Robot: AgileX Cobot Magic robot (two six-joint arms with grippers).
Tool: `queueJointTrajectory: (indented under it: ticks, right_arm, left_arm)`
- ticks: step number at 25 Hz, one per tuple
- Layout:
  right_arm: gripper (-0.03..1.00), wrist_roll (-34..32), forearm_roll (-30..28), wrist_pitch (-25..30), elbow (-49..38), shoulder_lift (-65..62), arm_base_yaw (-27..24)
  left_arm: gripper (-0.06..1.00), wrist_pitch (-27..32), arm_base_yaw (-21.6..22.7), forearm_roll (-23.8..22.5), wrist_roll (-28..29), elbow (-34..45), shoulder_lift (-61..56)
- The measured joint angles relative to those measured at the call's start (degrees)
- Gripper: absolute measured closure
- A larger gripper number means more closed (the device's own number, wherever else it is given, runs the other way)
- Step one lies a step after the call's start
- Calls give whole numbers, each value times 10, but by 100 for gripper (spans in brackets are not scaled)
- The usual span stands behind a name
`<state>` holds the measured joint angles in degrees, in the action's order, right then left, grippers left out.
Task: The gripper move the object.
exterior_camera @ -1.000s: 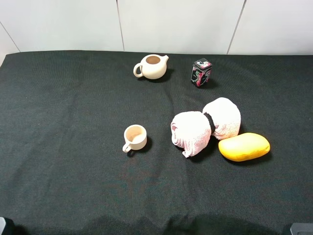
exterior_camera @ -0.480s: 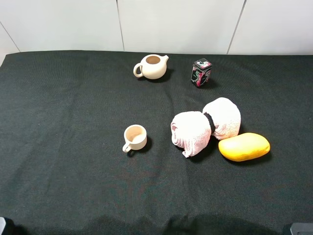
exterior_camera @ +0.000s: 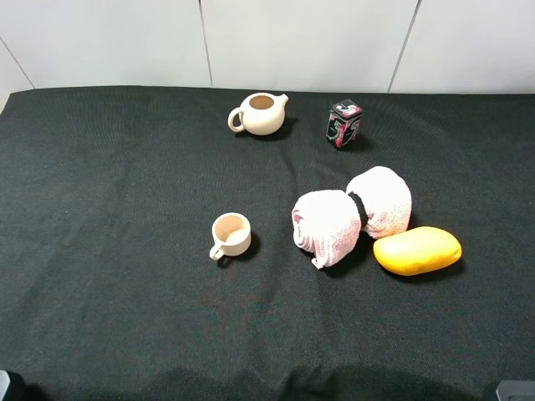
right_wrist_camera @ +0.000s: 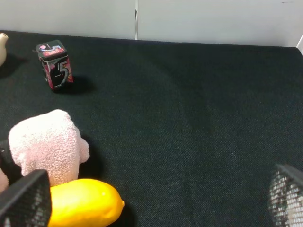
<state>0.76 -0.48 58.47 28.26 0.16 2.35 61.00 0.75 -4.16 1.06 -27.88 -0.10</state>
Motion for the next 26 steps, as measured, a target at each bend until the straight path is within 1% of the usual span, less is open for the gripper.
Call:
queueJointTrajectory:
  ticks: [26]
  right_arm:
    - [27, 0, 0, 0, 0, 0, 0]
  left_arm:
    - [11, 0, 0, 0, 0, 0, 0]
